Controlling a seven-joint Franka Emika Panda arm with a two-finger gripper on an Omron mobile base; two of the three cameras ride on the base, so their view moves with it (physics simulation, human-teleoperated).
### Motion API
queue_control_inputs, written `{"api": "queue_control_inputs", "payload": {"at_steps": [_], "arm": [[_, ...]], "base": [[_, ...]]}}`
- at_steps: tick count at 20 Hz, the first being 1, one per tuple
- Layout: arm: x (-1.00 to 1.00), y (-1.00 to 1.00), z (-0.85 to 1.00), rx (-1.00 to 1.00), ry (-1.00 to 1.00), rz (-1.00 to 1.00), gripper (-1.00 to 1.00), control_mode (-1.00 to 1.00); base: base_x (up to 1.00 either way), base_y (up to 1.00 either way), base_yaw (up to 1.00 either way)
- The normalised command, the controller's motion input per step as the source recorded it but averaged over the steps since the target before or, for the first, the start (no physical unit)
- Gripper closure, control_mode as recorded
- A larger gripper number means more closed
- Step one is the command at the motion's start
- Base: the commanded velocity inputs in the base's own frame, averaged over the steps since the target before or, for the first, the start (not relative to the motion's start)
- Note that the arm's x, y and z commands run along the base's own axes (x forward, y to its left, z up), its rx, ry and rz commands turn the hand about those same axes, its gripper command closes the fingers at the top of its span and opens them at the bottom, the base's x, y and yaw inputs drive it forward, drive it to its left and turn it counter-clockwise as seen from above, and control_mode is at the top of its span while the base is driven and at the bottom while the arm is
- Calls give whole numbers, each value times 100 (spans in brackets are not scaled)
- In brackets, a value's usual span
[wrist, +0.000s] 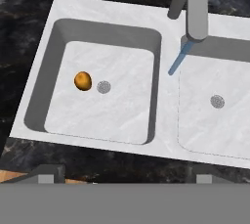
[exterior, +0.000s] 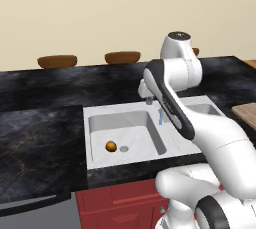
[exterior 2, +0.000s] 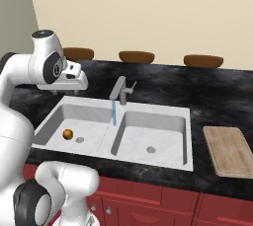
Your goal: Pick the mango from the sink and place it on the cutting board to airdry. Then turn off the sink faucet.
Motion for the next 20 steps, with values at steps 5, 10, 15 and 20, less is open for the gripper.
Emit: {"api": "queue_control_inputs", "payload": {"at_steps": [5,10,15,20], "arm": [[0,46,-24,1,0,6,-100,-100],[3,42,-38,4,0,11,-100,-100],[8,27,-41,0,0,10,-100,-100],[17,21,-20,0,-2,7,-100,-100]], "base": [[0,0,0],[0,0,0],[0,0,0],[0,0,0]]}}
